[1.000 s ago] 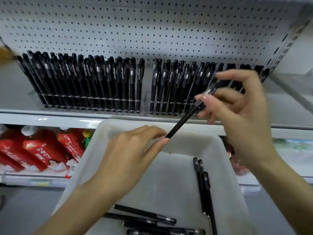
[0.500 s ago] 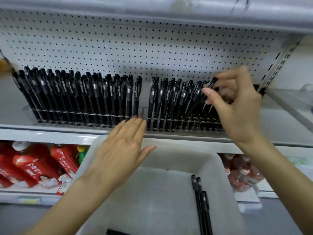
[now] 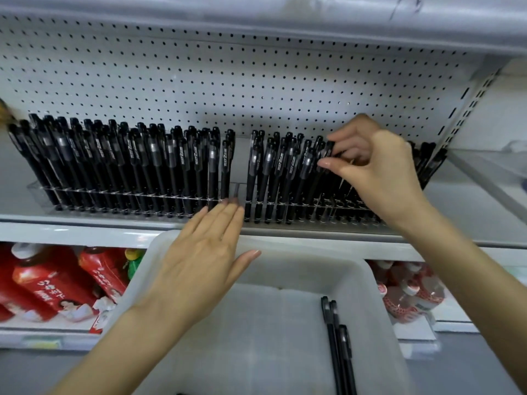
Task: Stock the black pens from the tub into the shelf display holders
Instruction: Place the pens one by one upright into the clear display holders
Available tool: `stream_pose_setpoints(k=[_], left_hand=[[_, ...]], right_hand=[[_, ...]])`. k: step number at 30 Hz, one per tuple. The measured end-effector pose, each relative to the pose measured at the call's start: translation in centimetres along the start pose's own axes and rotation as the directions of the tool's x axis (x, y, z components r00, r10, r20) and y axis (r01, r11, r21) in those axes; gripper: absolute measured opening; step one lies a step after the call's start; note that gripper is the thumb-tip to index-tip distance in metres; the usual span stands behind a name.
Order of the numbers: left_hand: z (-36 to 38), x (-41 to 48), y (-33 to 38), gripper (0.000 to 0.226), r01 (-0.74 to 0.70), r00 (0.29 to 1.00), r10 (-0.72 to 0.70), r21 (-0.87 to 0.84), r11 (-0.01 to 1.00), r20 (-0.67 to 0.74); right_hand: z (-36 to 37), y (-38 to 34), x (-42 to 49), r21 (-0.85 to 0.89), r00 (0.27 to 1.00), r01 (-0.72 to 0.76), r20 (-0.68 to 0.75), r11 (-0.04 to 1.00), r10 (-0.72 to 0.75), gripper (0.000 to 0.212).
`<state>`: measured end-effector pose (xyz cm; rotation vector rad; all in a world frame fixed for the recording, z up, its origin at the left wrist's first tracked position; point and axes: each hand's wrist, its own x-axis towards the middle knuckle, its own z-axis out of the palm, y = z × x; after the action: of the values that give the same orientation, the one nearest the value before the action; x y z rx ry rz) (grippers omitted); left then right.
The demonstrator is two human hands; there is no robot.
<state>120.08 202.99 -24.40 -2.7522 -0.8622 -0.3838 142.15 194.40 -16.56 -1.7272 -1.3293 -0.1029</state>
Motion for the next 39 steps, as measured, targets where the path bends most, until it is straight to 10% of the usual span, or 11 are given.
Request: stream_pose_setpoints(k=[14, 24, 31, 39], left_hand=[[-0.3, -0.3, -0.2, 0.068, -0.011, 0.999, 0.011, -0.014, 1.0, 0.049], [-3.9, -8.5, -0.2, 0.086, 0.031, 0.988, 0.016, -0.3, 0.953, 0.153], [-4.4, -17.1, 1.5, 0.06, 0.008, 0.949, 0.083, -0.287, 0.958, 0.303], [-3.4, -19.2, 2.3, 0.058, 0.111, 0.958, -0.043, -0.227, 0.967, 0.283]], right_hand=[[0.1, -0.2, -0.4, -0.146, 0.998, 0.024, 0.063, 0.989, -0.015, 0.037], [0.8, -4.0, -9.4, 0.141, 0.983, -0.059, 0.182, 0.988, 0.033, 0.027], [5.7, -2.4, -20.2, -0.115, 0.572, -0.31, 0.77, 0.944, 0.282, 0.016], [7.4, -3.0, -22.6, -0.191, 0.517, -0.355, 0.776, 0.915, 0.362, 0.017]])
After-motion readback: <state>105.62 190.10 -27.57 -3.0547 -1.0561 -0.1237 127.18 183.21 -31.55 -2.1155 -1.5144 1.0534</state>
